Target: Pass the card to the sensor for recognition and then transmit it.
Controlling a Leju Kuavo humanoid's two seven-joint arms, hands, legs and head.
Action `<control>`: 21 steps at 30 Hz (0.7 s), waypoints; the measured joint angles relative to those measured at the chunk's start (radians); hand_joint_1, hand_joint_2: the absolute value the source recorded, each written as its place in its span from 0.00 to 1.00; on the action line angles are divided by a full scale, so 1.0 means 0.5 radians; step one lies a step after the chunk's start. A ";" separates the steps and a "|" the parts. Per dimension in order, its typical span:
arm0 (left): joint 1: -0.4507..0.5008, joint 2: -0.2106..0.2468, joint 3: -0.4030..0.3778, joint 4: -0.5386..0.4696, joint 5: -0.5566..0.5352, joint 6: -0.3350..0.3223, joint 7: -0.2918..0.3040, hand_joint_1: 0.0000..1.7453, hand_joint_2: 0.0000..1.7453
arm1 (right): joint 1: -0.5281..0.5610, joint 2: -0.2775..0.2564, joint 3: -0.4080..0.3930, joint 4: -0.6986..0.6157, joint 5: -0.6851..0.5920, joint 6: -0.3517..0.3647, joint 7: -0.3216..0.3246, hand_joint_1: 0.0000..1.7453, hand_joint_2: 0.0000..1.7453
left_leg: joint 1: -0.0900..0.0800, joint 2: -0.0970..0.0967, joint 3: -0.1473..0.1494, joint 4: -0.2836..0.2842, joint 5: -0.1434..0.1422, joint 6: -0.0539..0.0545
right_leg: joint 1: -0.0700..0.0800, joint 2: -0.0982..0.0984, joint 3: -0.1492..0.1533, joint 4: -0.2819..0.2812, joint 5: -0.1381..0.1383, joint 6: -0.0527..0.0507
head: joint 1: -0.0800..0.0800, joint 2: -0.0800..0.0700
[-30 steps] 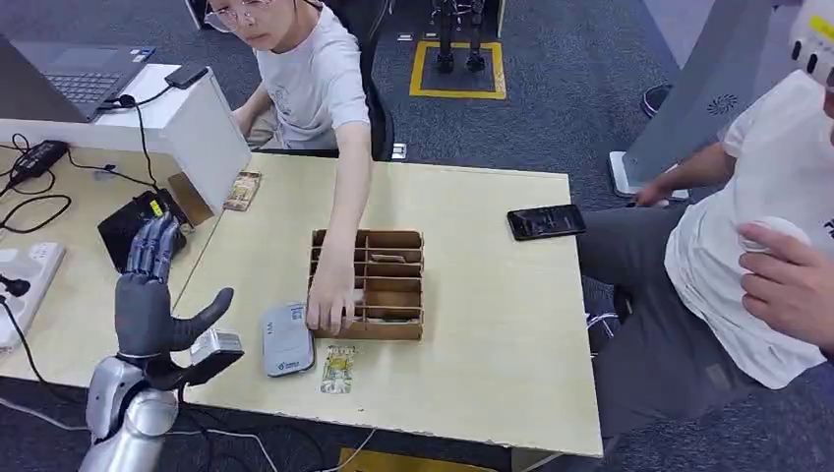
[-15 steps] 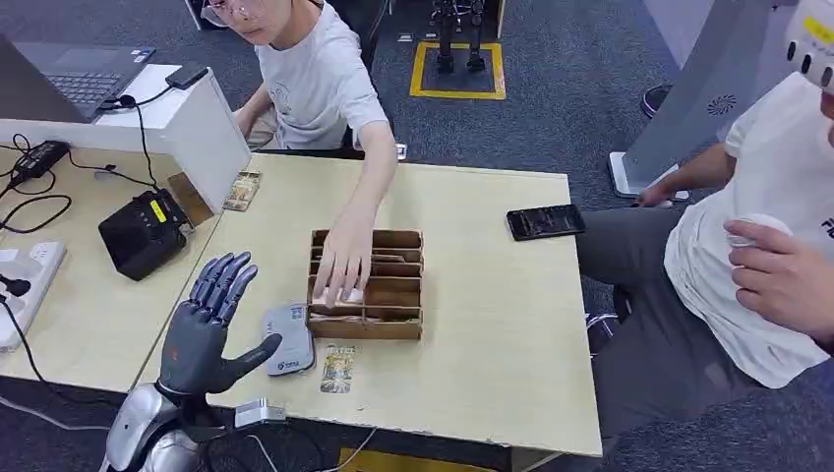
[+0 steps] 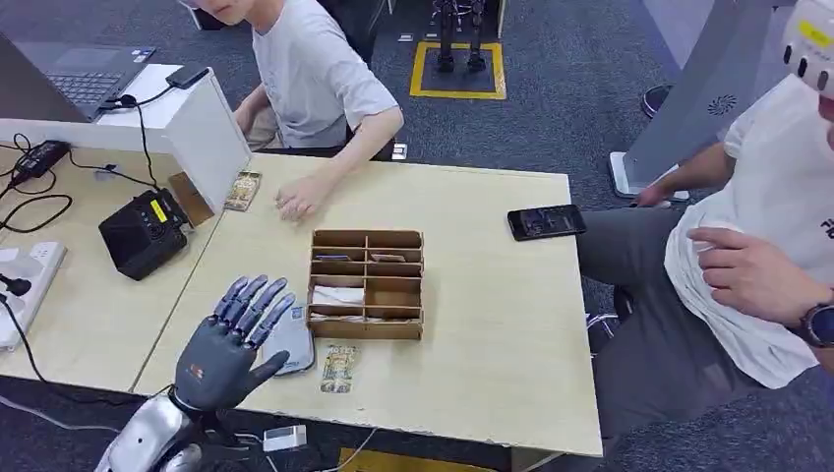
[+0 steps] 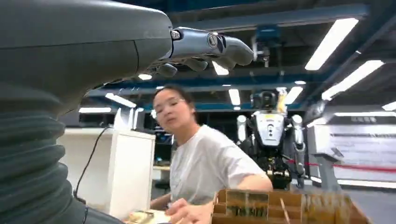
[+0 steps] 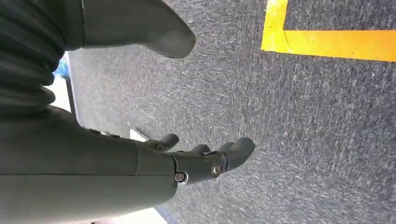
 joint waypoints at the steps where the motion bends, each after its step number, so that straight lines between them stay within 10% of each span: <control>1: -0.001 0.014 -0.017 0.017 -0.018 0.001 0.016 0.00 1.00 | 0.000 0.000 -0.004 -0.001 -0.001 0.000 0.000 0.00 1.00 | 0.000 0.000 0.000 0.000 0.000 0.000 | 0.000 0.000 0.000 0.000 0.000 0.000 | 0.000 0.000; 21: -0.201 0.089 -0.249 0.388 -0.095 -0.112 0.254 0.00 1.00 | -0.001 0.011 -0.047 -0.002 0.066 0.002 -0.002 0.00 1.00 | 0.000 0.000 0.001 0.000 0.001 0.000 | 0.000 0.000 0.001 0.000 0.001 -0.001 | 0.001 0.000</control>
